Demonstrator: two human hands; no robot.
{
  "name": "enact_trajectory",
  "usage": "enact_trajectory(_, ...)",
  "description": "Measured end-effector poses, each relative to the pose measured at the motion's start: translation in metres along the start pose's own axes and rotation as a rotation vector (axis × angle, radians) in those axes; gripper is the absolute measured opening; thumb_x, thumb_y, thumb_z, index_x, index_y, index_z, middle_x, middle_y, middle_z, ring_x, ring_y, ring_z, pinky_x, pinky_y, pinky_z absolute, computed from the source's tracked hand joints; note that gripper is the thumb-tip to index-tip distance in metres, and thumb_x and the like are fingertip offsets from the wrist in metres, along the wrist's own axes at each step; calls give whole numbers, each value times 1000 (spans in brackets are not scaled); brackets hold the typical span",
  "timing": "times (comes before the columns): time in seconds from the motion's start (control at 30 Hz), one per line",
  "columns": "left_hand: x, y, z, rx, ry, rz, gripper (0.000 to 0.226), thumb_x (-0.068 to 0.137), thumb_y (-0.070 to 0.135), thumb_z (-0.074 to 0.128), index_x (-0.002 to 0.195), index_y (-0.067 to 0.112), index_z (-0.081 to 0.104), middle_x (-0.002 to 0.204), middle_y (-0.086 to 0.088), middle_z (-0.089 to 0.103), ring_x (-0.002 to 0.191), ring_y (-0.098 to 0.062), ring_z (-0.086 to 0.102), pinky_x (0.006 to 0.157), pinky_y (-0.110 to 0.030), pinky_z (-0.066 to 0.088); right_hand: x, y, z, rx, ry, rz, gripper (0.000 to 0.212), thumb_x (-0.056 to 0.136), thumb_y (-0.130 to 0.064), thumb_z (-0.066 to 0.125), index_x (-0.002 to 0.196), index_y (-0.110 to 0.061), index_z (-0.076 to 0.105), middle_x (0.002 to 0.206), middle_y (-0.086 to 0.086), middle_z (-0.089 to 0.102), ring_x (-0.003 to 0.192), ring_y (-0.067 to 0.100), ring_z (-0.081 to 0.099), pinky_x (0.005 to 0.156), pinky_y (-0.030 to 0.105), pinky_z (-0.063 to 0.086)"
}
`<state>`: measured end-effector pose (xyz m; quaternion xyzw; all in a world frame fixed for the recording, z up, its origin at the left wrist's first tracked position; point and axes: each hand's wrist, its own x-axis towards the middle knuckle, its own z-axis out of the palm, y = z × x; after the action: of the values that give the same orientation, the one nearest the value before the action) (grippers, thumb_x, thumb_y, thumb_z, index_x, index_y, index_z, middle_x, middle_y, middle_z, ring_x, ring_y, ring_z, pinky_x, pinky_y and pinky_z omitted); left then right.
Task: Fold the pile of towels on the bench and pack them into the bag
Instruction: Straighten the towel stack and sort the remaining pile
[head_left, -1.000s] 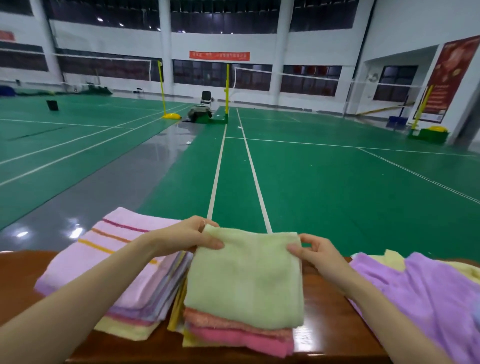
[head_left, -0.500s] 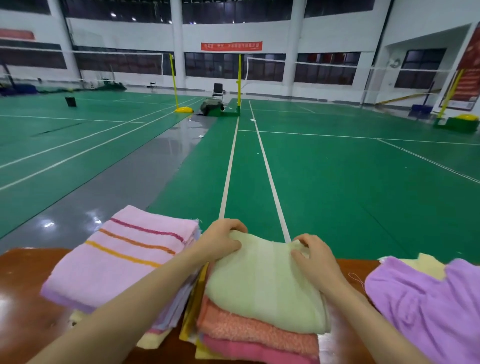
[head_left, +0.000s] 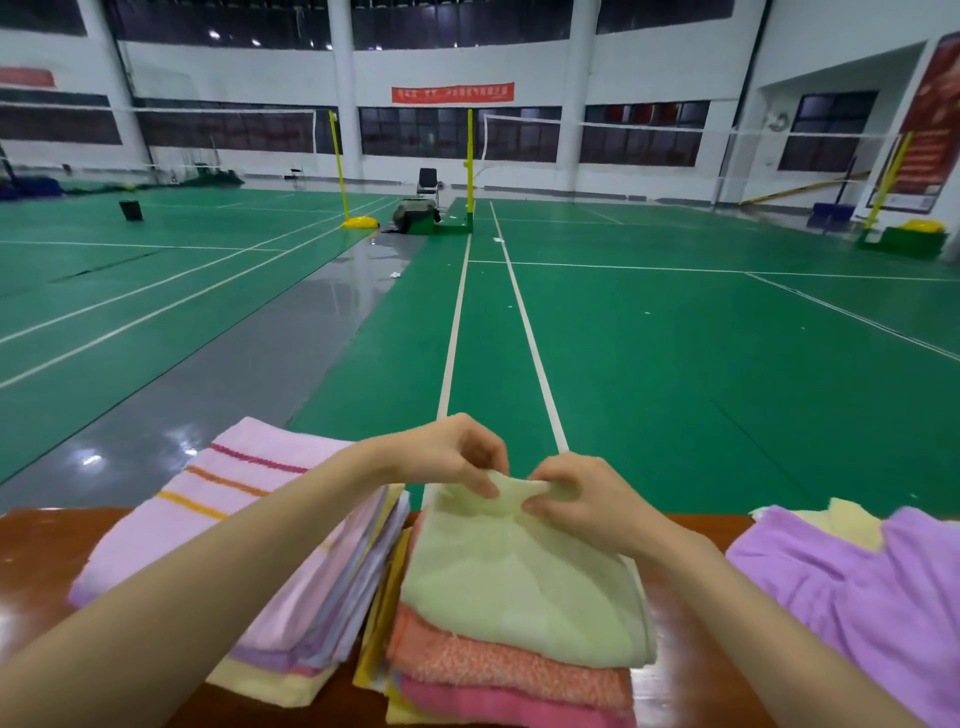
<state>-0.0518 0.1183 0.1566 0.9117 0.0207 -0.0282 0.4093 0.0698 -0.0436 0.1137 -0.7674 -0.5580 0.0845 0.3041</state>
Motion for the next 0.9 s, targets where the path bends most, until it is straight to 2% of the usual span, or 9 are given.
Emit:
enact_trajectory(0.03, 2, 2, 2, 17, -43, -19, 19, 78, -1, 69, 82, 16, 61, 72, 11, 61, 67, -5, 55, 67, -15, 44, 0, 0, -3, 22, -16, -4, 6, 80, -29, 65, 77, -24, 63, 67, -15, 51, 66, -4, 47, 64, 18, 35)
enact_trajectory(0.1, 9, 2, 6, 105, -115, -73, 24, 78, 5, 72, 94, 16, 57, 82, 10, 59, 73, -6, 56, 67, -14, 43, 2, -1, -6, 24, -54, -19, 27, 84, -21, 64, 62, -29, 51, 55, -13, 47, 56, -1, 43, 56, 16, 33)
enact_trajectory(0.17, 15, 1, 9, 186, -142, -116, 30, 77, 11, 73, 101, 16, 55, 87, 10, 57, 76, -6, 55, 67, -13, 41, 2, -2, -8, 11, -89, -2, 33, 86, -22, 62, 58, -31, 46, 53, -15, 47, 53, -2, 42, 53, 16, 33)
enact_trajectory(0.33, 25, 1, 6, 252, -188, -180, 17, 78, 12, 73, 81, 20, 59, 76, 11, 57, 66, -2, 54, 59, -9, 41, 4, 5, -7, 0, -102, 26, 16, 88, -29, 60, 75, -21, 59, 67, -10, 50, 62, 3, 43, 59, 19, 34)
enact_trajectory(0.47, 25, 2, 2, 282, -253, -220, 17, 79, 14, 72, 95, 12, 67, 85, 3, 62, 68, -2, 57, 66, -12, 46, 4, 9, -4, 27, -97, 65, 21, 84, -37, 61, 87, -16, 62, 81, 0, 61, 73, 12, 51, 68, 29, 42)
enact_trajectory(0.57, 26, 1, 3, 315, -242, -216, 8, 79, 17, 73, 81, 19, 66, 76, 7, 58, 66, -3, 53, 62, -12, 42, 5, 10, -2, 20, -85, 67, 31, 77, -44, 56, 78, -14, 59, 68, -5, 51, 65, 11, 43, 62, 31, 36)
enact_trajectory(0.7, 26, -3, 6, 396, -228, -170, 34, 77, 30, 75, 50, 31, 53, 67, 2, 45, 64, -14, 41, 62, -28, 33, 0, 12, 2, 58, -72, 63, 24, 77, -40, 59, 66, -19, 53, 60, -8, 44, 58, 6, 38, 58, 27, 33)
enact_trajectory(0.8, 25, 2, 8, 437, -294, -154, 50, 77, 30, 74, 49, 21, 34, 58, 1, 25, 56, -16, 23, 56, -30, 20, -4, 11, 3, 119, -77, 64, 29, 74, -41, 58, 65, -14, 53, 59, -9, 41, 56, 5, 36, 56, 24, 31)
enact_trajectory(0.9, 25, 9, 5, 590, -318, -128, 53, 81, 33, 71, 53, 17, 28, 57, 0, 22, 55, -16, 20, 54, -30, 17, -4, 13, 6, 118, -50, 44, 29, 84, -32, 60, 63, -16, 48, 59, -9, 39, 56, 4, 33, 55, 25, 28)
